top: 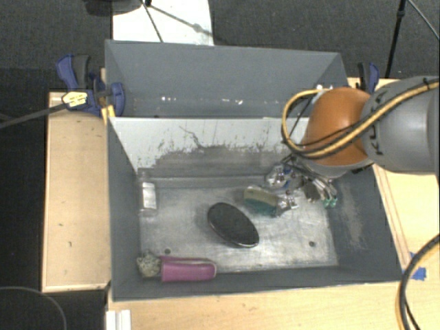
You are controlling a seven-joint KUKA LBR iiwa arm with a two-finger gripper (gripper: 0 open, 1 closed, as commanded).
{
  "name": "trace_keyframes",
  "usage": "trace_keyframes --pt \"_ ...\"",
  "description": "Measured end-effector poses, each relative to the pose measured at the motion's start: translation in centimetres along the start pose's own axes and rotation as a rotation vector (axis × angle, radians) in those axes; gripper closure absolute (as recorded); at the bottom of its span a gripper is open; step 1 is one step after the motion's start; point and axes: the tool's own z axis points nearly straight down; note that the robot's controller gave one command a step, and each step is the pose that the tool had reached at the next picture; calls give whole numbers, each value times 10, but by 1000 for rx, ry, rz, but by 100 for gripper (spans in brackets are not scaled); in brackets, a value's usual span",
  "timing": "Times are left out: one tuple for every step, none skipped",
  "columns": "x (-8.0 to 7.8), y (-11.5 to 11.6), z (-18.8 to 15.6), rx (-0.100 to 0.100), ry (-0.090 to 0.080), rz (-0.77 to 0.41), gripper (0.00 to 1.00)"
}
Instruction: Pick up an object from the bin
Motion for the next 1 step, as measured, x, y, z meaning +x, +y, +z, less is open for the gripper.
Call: trace_keyframes --pt "-6 16 -161 -1 0 -145 100"
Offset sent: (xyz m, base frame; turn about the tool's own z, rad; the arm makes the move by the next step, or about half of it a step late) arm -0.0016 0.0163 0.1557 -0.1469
